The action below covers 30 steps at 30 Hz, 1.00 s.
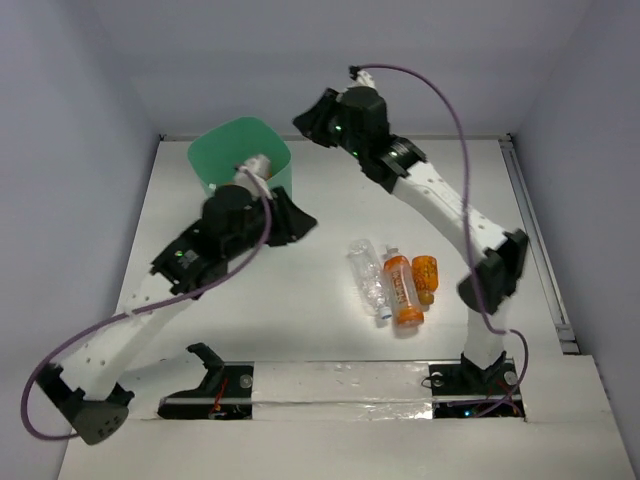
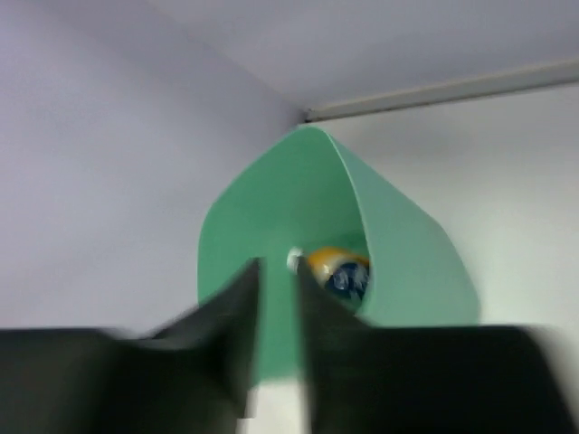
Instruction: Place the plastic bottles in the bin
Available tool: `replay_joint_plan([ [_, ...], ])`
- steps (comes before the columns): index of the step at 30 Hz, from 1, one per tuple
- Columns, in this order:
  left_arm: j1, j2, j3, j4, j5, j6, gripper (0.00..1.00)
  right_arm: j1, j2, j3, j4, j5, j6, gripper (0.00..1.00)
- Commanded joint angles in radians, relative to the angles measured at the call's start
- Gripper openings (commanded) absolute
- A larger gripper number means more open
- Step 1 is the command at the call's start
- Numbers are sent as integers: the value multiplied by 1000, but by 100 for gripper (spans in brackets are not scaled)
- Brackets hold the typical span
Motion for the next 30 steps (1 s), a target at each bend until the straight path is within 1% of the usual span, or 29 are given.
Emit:
replay_joint_plan([
  [1,-160,82,-33,122,-78,-81,30,-21,-315,-314,120,70,-76,10],
  [2,-182,102,-47,140,-109,-105,30,-34,-375,-403,116,93,-82,3],
  [3,-214,135,-64,160,-114,-116,30,-47,-493,-579,101,96,-88,0],
  [6,-226,211,-105,191,-124,-138,33,-107,-661,-839,52,113,-82,0],
  [7,-236,229,-116,203,-119,-141,37,-135,-764,-992,35,113,-80,0],
  [8,-236,251,-119,212,-104,-141,52,-147,-816,-1063,-2,119,-76,0],
  [9,-236,293,-124,223,-96,-147,60,-159,-863,-1126,-25,120,-61,0],
  [10,-236,312,-134,251,-91,-153,67,-159,-947,-1181,-46,122,-50,0],
  [11,-236,333,-141,269,-50,-162,73,-173,-985,-1272,-69,122,-41,0],
  [12,-236,366,-150,295,-38,-182,83,-173,-1017,-1309,-109,123,-18,3],
  [13,-236,380,-160,335,-23,-191,86,-173,-1047,-1341,-126,127,-5,5],
  [14,-236,398,-157,346,-9,-200,89,-173,-1099,-1390,-149,161,7,7],
  [16,-236,450,-141,360,-1,-208,91,-182,-1146,-1427,-208,212,54,18],
  [17,-236,485,-135,364,5,-210,92,-182,-1179,-1456,-231,255,79,36],
  [19,-236,518,-113,372,8,-208,92,-207,-1193,-1478,-235,268,81,53],
  [20,-236,537,-105,372,14,-211,92,-216,-1190,-1486,-238,260,81,59],
  [21,-236,570,-96,374,17,-210,92,-216,-1172,-1498,-243,255,78,68],
  [24,-245,626,-88,384,30,-214,92,-244,-1143,-1518,-248,263,84,79],
  [27,-245,672,-88,383,4,-216,91,-282,-1137,-1521,-231,254,68,85],
  [30,-245,706,-81,384,-9,-220,91,-334,-1086,-1498,-220,242,35,88],
])
